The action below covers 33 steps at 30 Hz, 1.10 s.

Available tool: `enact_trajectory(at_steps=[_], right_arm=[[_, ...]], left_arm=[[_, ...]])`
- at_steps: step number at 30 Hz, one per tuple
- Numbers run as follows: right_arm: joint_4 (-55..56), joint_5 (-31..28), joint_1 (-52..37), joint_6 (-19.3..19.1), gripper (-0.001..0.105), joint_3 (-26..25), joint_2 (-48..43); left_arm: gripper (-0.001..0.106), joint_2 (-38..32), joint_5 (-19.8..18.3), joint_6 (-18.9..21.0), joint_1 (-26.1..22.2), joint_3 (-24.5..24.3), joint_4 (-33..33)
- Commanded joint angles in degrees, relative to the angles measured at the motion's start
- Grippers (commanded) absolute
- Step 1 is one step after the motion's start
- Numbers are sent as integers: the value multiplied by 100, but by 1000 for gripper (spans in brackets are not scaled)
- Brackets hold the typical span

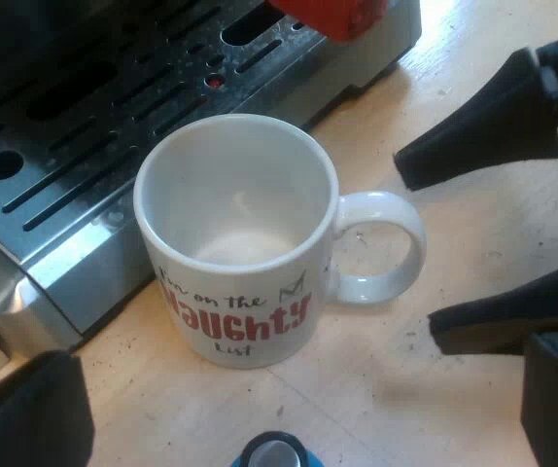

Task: Place mug into machine

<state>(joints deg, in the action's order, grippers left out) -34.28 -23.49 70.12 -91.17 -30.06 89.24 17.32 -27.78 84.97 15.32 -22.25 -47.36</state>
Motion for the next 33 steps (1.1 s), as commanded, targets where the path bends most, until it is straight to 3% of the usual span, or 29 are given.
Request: enact_trajectory(at_steps=[1, 8, 11, 24, 28, 33], right_arm=[[-402, -33, -63, -11, 85, 1, 139], [-611, 34, -329, 15, 85, -16, 319], [-439, 354, -511, 15, 85, -86, 319], [-9, 654, -665, 8, 85, -681, 694], [-9, 527, -665, 8, 54, -688, 698], [-9, 526, -665, -3, 29, -688, 698]], left_arm=[[91, -14, 10, 2, 33, -9, 61], [91, -14, 10, 2, 33, -9, 61], [91, -14, 10, 2, 33, -9, 61], [91, -14, 10, 2, 33, -9, 61], [91, -14, 10, 2, 33, -9, 61], [91, -14, 10, 2, 33, -9, 61]])
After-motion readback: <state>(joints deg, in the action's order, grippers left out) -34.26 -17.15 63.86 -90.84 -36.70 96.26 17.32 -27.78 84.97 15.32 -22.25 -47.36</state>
